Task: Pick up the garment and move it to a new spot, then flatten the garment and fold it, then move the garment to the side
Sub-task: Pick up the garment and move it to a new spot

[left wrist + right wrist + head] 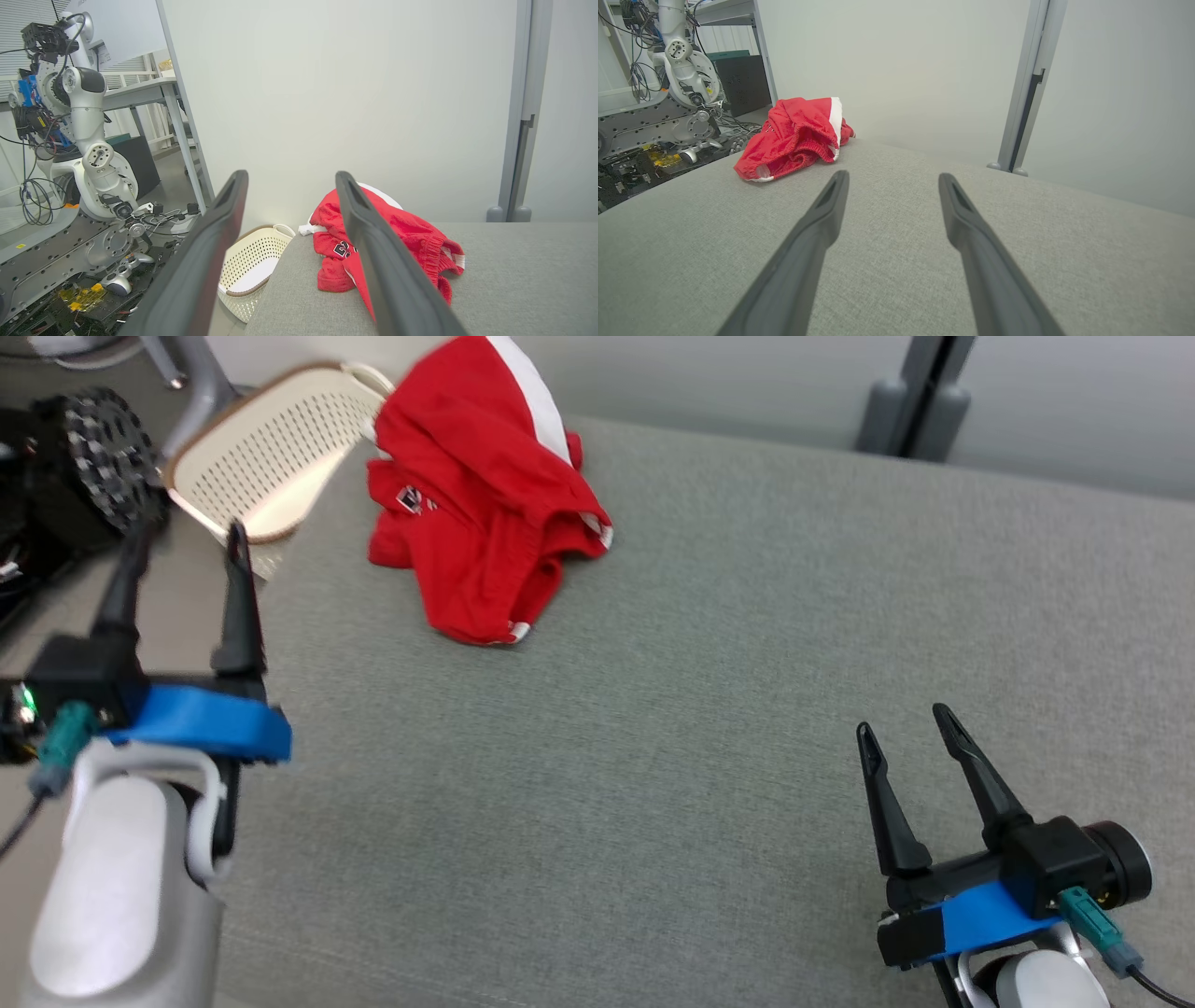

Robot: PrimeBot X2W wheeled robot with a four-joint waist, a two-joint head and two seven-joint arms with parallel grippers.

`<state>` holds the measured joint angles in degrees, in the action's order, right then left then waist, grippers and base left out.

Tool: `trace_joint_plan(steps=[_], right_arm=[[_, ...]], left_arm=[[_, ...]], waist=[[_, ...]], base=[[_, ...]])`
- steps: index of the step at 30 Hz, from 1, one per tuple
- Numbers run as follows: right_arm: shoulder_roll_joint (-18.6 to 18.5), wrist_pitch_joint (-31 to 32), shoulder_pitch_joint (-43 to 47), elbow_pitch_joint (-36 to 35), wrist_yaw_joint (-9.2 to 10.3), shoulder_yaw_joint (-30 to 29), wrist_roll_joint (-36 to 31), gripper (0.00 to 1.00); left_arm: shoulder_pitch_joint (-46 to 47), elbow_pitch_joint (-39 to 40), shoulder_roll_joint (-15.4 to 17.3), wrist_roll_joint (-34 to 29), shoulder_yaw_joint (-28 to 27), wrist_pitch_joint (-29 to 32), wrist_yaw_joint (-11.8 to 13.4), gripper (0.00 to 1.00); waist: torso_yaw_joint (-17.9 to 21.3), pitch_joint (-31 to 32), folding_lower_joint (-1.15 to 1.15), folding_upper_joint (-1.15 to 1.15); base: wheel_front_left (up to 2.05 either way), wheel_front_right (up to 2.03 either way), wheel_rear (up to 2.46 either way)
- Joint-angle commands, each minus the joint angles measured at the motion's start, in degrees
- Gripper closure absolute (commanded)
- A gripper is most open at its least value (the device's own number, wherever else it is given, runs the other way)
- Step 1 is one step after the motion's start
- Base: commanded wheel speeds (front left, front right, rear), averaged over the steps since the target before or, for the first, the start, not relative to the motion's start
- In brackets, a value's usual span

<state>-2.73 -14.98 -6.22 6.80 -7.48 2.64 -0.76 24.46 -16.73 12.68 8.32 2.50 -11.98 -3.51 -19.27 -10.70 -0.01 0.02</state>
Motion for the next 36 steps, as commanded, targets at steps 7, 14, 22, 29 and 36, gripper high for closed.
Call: trace_joint_plan(steps=[7, 14, 22, 29, 36], right_arm=[[-0.27, -0.33, -4.79, -2.05, -0.02, 0.48, -3.72, 0.0], [-0.25, -0.32, -8.14, -6.42, -0.02, -2.44, -7.52, 0.0], [-0.27, -0.32, -8.91, -10.51, -0.02, -4.61, -8.39, 0.0], [-0.25, -0.33, -9.53, -11.21, -0.02, -4.42, -7.56, 0.0], [-0.26, -0.32, -10.15, -10.32, -0.02, -4.06, -6.32, 0.0]], left_arm=[[17.11, -6.59, 4.68, 0.11, 2.63, 10.44, -2.67, 0.0], [28.57, -16.09, 4.77, 6.73, 11.48, 22.4, -4.04, 0.0], [31.03, -23.5, 9.3, 12.39, 19.8, 27.37, -3.93, 0.0], [32.42, -30.33, 9.19, 13.94, 18.15, 23.99, -2.72, 0.0], [34.12, -33.93, 9.33, 14.06, 17.27, 16.69, -1.9, 1.0]], waist=[[5.23, -8.63, 0.01, -0.02], [10.38, -14.78, 0.01, -0.02], [13.11, -19.7, 0.01, -0.02], [13.71, -21.22, 0.01, -0.02], [14.18, -19.68, 0.01, -0.02]], base=[[0.0, 0.0, 0.0], [0.0, 0.0, 0.0], [0.0, 0.0, 0.0], [0.0, 0.0, 0.0], [0.0, 0.0, 0.0]])
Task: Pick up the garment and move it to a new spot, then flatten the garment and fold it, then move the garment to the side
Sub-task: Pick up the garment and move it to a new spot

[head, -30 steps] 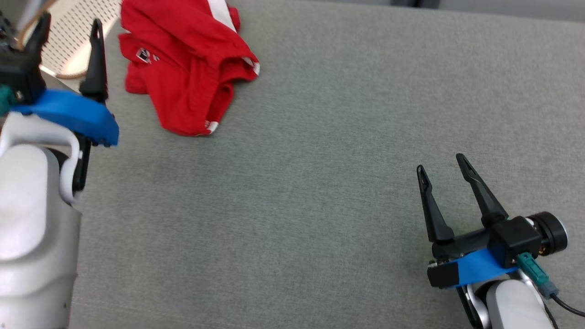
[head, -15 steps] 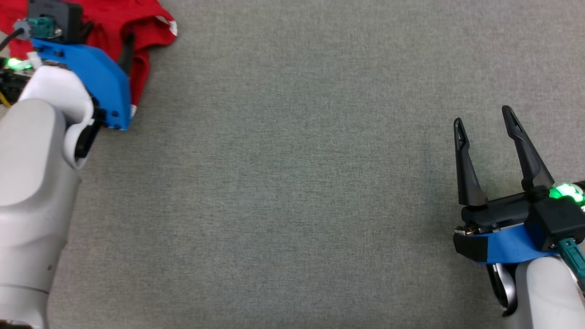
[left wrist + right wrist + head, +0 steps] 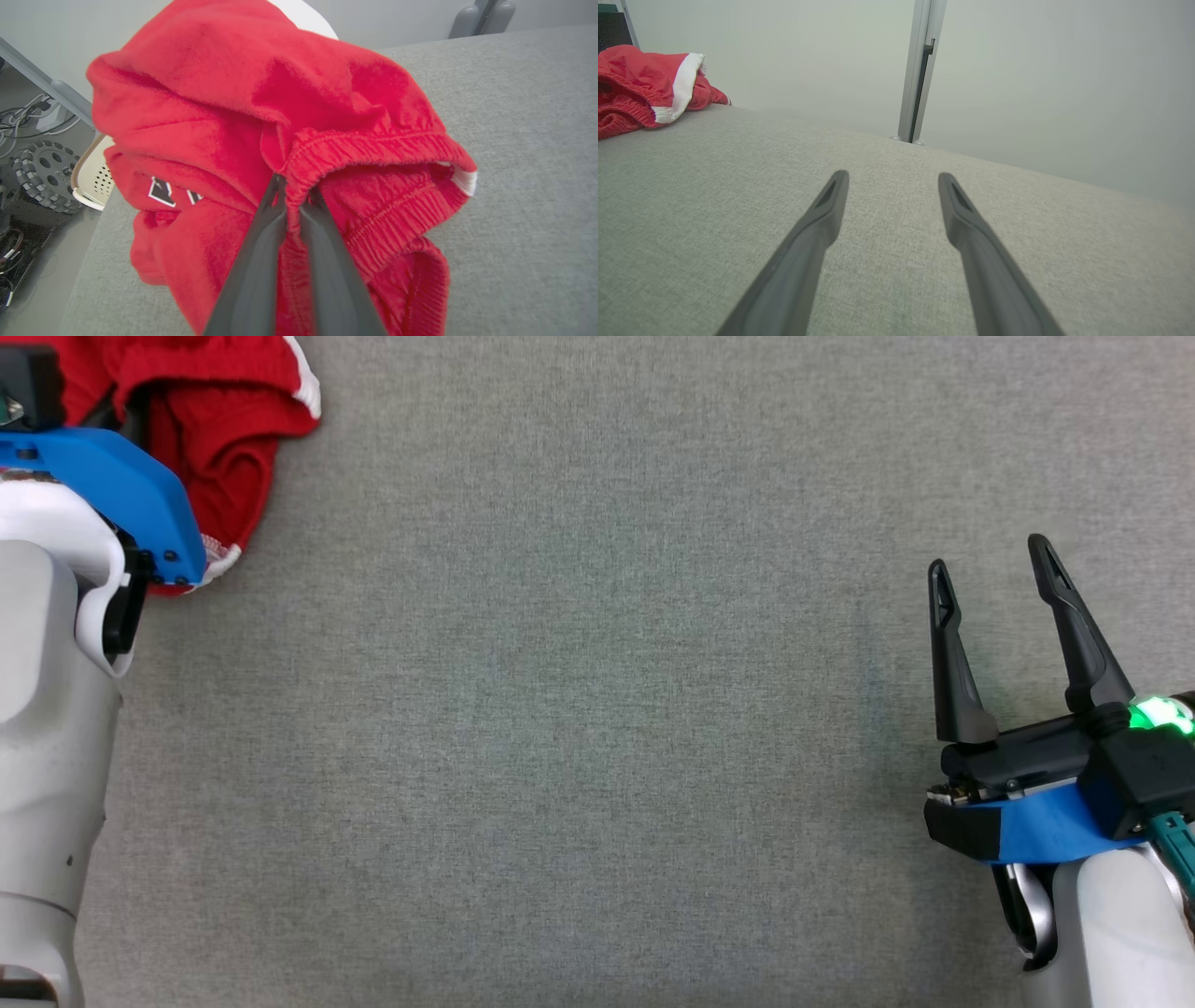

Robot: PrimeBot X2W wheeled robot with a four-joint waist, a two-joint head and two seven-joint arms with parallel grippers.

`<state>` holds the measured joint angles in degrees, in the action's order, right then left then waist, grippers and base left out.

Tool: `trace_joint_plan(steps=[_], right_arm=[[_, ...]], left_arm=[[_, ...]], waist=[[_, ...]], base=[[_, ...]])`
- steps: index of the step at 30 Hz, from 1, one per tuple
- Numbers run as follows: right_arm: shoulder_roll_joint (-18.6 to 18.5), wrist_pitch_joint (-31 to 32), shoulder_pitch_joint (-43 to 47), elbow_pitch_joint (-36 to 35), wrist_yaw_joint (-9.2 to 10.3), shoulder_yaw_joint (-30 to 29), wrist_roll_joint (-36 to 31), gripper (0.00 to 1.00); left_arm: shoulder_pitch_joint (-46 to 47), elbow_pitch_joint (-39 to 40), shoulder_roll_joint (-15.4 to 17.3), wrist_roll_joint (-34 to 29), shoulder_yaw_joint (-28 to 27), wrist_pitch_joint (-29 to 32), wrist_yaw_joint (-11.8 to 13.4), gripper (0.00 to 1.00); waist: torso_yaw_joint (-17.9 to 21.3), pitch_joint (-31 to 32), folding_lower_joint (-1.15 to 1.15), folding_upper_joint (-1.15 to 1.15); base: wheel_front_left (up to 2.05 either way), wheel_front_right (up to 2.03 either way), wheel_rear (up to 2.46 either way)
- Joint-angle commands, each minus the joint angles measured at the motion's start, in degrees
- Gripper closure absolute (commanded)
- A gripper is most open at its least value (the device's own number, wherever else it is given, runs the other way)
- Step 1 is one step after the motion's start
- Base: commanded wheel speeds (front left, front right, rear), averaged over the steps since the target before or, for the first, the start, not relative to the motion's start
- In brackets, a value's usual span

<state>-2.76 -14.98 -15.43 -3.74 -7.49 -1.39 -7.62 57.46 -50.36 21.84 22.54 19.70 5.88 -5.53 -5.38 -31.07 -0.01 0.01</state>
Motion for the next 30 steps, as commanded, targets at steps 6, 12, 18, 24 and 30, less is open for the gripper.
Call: trace_joint_plan(steps=[6, 12, 18, 24, 30], right_arm=[[-0.22, -0.32, -0.4, 1.28, -0.01, -0.06, 2.38, 0.0], [-0.22, -0.33, 1.15, 2.72, -0.01, -0.62, 4.76, 0.0], [-0.23, -0.32, 3.65, 4.59, -0.01, -2.35, 7.04, 0.0], [-0.21, -0.32, 6.29, 5.8, -0.01, -4.95, 8.32, 0.0], [-0.21, -0.32, 9.06, 6.5, -0.01, -7.92, 9.16, 0.0]], left_arm=[[2.53, -1.59, 0.89, -1.55, 1.23, -6.75, -0.37, 1.0], [3.97, -0.44, 0.67, -3.32, 4.8, -9.21, -1.31, 1.0], [5.09, 3.17, -1.08, -3.31, 10.05, -9.55, -2.02, 1.0], [5.92, 10.38, -3.87, 1.64, 17.01, -8.81, -1.9, 1.0], [6.5, 20.51, -6.71, 12.32, 23.08, -8.3, -1.91, 1.0]], waist=[[1.41, 4.96, 0.01, -0.01], [3.0, 10.91, 0.01, -0.01], [5.2, 17.65, 0.01, -0.01], [7.38, 22.03, 0.01, -0.01], [10.16, 24.96, 0.01, -0.01]], base=[[0.0, 0.0, 0.0], [0.0, 0.0, 0.0], [0.0, 0.0, 0.0], [0.0, 0.0, 0.0], [0.0, 0.0, 0.0]])
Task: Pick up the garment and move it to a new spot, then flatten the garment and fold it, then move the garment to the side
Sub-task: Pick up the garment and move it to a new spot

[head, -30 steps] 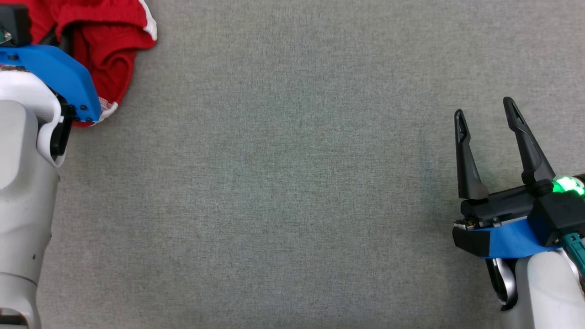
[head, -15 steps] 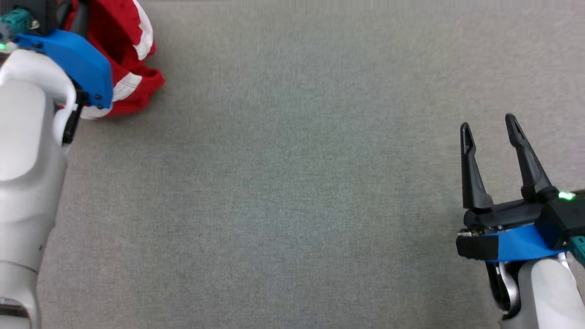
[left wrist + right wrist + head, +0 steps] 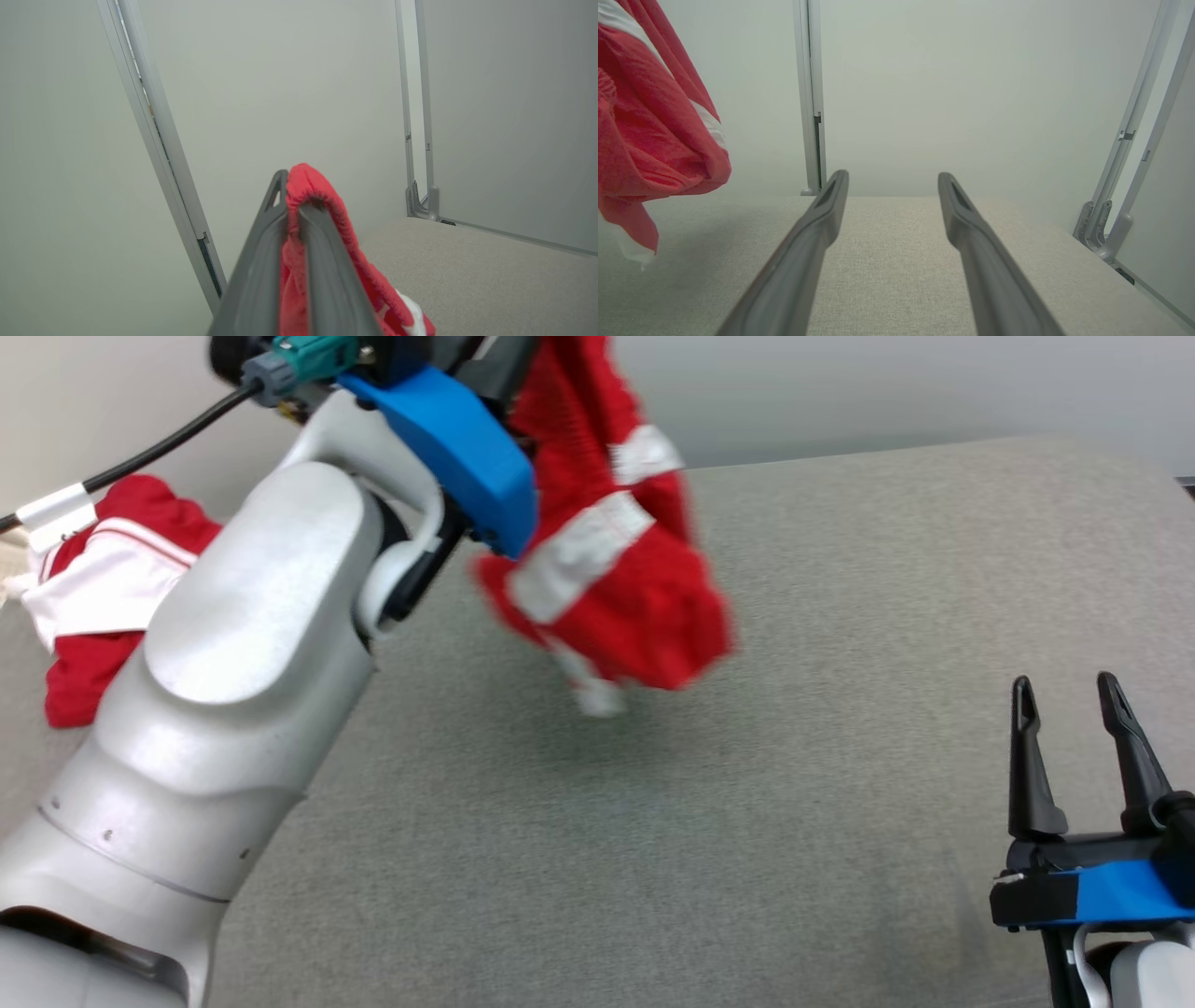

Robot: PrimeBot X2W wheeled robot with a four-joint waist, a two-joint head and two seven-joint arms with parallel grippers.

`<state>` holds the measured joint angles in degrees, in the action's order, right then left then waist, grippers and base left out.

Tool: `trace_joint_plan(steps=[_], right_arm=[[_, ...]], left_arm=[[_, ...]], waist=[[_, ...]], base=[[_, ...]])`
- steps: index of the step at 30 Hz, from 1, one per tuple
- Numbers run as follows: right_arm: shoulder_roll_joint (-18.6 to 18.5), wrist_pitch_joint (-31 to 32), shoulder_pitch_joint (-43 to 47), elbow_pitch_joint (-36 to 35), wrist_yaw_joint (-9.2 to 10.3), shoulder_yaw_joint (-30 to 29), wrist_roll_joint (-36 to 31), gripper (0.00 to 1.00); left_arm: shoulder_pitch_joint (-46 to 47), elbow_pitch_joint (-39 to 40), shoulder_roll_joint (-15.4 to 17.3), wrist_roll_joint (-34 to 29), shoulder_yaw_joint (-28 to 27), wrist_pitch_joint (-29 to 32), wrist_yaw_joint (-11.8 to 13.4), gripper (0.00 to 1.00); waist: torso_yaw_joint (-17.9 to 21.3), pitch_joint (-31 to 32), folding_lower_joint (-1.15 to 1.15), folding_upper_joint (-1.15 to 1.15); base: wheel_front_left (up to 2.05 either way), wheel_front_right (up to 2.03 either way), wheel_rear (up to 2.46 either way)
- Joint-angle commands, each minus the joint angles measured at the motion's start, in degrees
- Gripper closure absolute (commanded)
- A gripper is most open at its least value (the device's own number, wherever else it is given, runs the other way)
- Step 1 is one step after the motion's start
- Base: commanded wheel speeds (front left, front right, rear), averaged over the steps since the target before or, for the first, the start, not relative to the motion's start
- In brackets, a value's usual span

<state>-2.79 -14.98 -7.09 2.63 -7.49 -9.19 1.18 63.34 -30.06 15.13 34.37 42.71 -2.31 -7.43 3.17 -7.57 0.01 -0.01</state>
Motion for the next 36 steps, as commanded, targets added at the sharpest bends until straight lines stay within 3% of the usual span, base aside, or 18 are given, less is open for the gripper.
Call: trace_joint_plan(steps=[1, 6, 10, 18, 24, 30, 31, 32, 33, 36], right_arm=[[-0.19, -0.32, 1.01, 0.14, -0.01, -0.59, 0.47, 0.0], [-0.19, -0.32, 1.82, 0.19, -0.01, -1.73, 0.94, 0.0], [-0.18, -0.32, 1.66, 0.34, -0.02, -1.1, 1.55, 0.0], [-0.18, -0.32, -0.63, 0.39, -0.01, 0.99, 2.86, 0.0], [-0.19, -0.32, -2.11, 0.2, -0.01, 1.24, 2.96, 0.0], [-0.19, -0.32, -2.73, 0.7, -0.01, 1.44, 2.68, 0.0], [-0.19, -0.32, -2.9, 0.76, -0.01, 1.51, 2.66, 0.0], [-0.19, -0.33, -2.99, 0.82, -0.01, 1.58, 2.61, 0.0], [-0.19, -0.32, -2.98, 0.88, -0.01, 1.58, 2.55, 0.0], [-0.2, -0.32, -2.76, 1.1, -0.01, 1.42, 2.3, 0.0]], left_arm=[[0.65, 2.05, -0.52, 2.4, 0.67, -0.26, -0.01, 1.0], [-2.8, 6.94, -1.66, 12.15, 1.59, -0.07, -0.02, 1.0], [-7.89, 4.19, 0.31, 15.45, 4.22, 1.39, -0.02, 1.0], [-16.65, -11.48, -0.13, 14.59, 8.24, -3.96, 0.18, 1.0], [-16.15, -20.81, -2.73, 13.78, 7.28, -10.29, 1.28, 1.0], [-14.72, -26.23, -4.59, 12.67, 6.41, -12.54, 1.89, 1.0], [-14.65, -26.77, -4.94, 12.42, 6.39, -12.59, 1.7, 0.93], [-14.59, -27.18, -5.29, 12.36, 6.4, -12.64, 1.5, 0.55], [-14.43, -27.49, -5.55, 12.18, 6.41, -12.76, 1.43, 0.04], [-14.29, -27.4, -5.9, 11.48, 5.65, -12.93, 1.12, 0.0]], waist=[[2.07, 1.65, -0.01, 0.01], [4.13, 1.6, -0.01, 0.01], [5.45, 0.41, -0.01, 0.01], [7.62, -4.46, -0.01, 0.01], [8.25, -7.27, -0.01, 0.01], [7.77, -7.67, -0.01, 0.01], [7.58, -7.57, -0.01, 0.01], [7.36, -7.41, -0.01, 0.01], [7.12, -7.19, -0.01, 0.01], [6.21, -6.31, -0.01, 0.01]], base=[[0.0, 0.0, 0.0], [0.0, 0.0, 0.0], [0.0, 0.0, 0.0], [0.0, 0.0, 0.0], [0.0, 0.0, 0.0], [0.0, 0.0, 0.0], [0.0, 0.0, 0.0], [0.0, 0.0, 0.0], [0.0, 0.0, 0.0], [0.0, 0.0, 0.0]])
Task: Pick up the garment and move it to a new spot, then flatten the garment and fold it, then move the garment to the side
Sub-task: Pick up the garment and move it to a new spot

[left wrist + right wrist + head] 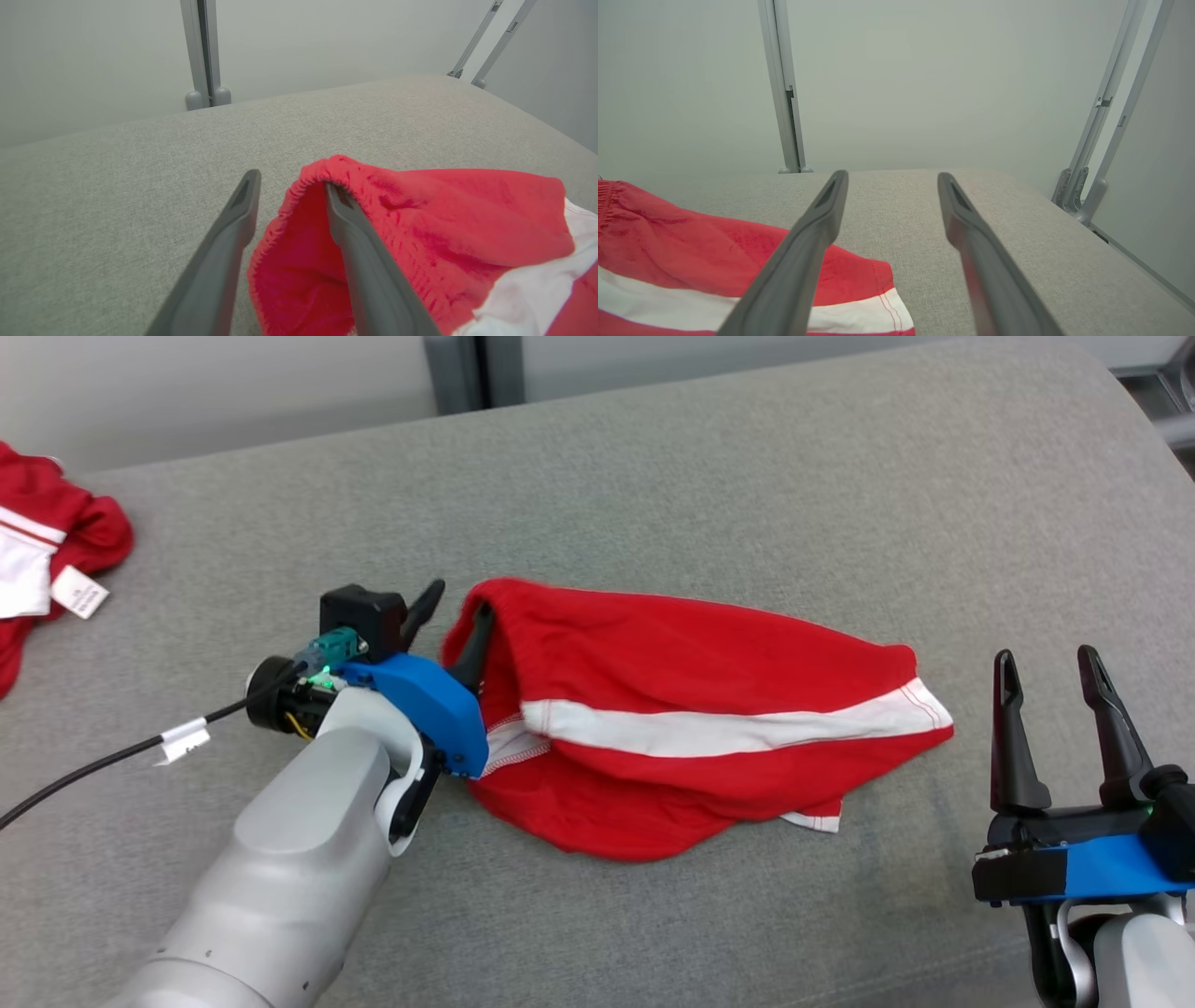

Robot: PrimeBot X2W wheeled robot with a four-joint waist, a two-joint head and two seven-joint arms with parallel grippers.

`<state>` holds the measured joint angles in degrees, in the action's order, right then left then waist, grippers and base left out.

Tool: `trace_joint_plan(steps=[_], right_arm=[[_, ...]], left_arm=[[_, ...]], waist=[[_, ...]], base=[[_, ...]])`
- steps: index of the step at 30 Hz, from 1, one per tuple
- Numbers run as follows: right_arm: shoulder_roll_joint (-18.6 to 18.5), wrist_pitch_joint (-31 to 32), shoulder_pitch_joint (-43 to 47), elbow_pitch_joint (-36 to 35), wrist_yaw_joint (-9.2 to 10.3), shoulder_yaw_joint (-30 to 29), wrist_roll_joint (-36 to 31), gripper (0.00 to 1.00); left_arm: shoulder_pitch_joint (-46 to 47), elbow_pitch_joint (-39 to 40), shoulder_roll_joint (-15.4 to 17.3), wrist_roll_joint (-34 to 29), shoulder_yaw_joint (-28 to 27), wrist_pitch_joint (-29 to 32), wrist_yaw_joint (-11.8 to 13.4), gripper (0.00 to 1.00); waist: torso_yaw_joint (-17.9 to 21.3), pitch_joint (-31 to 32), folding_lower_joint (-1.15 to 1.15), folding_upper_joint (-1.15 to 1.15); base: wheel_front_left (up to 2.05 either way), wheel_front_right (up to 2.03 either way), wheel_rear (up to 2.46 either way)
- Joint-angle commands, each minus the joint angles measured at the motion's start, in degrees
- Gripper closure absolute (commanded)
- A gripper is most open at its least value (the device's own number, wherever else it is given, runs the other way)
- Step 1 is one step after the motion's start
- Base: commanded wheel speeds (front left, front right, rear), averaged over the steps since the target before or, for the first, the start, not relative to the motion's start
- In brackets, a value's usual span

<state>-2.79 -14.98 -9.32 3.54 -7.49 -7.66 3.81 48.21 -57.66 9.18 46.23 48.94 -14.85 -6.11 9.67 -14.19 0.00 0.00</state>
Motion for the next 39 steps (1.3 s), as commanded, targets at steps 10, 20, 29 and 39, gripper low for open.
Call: trace_joint_plan(steps=[10, 20, 29, 39], right_arm=[[-0.21, -0.32, 1.49, 1.36, -0.01, -1.06, -1.83, 0.0], [-0.2, -0.32, 3.2, 2.41, -0.01, -0.95, -2.51, 0.0], [-0.18, -0.32, 5.5, 3.07, -0.01, -1.21, -2.69, 0.0], [-0.2, -0.32, 8.29, 4.64, -0.01, -0.56, -1.55, 0.0]], left_arm=[[-11.28, 12.95, 1.78, -5.49, -13.32, -0.41, 2.1, 0.0], [-23.36, 16.97, 0.08, -10.33, -21.47, -0.38, 2.94, 0.0], [-34.53, 26.69, -1.13, -17.69, -31.17, -0.37, 5.11, 0.0], [-44.83, 36.67, -4.11, -24.26, -39.85, -0.38, 6.05, 0.0]], waist=[[-4.35, 6.04, 0.0, 0.0], [-7.68, 10.11, 0.0, 0.0], [-8.84, 12.05, 0.0, 0.0], [-10.12, 13.71, 0.0, 0.0]], base=[[0.0, 0.0, 0.0], [0.0, 0.0, 0.0], [0.0, 0.0, 0.0], [0.0, 0.0, 0.0]])
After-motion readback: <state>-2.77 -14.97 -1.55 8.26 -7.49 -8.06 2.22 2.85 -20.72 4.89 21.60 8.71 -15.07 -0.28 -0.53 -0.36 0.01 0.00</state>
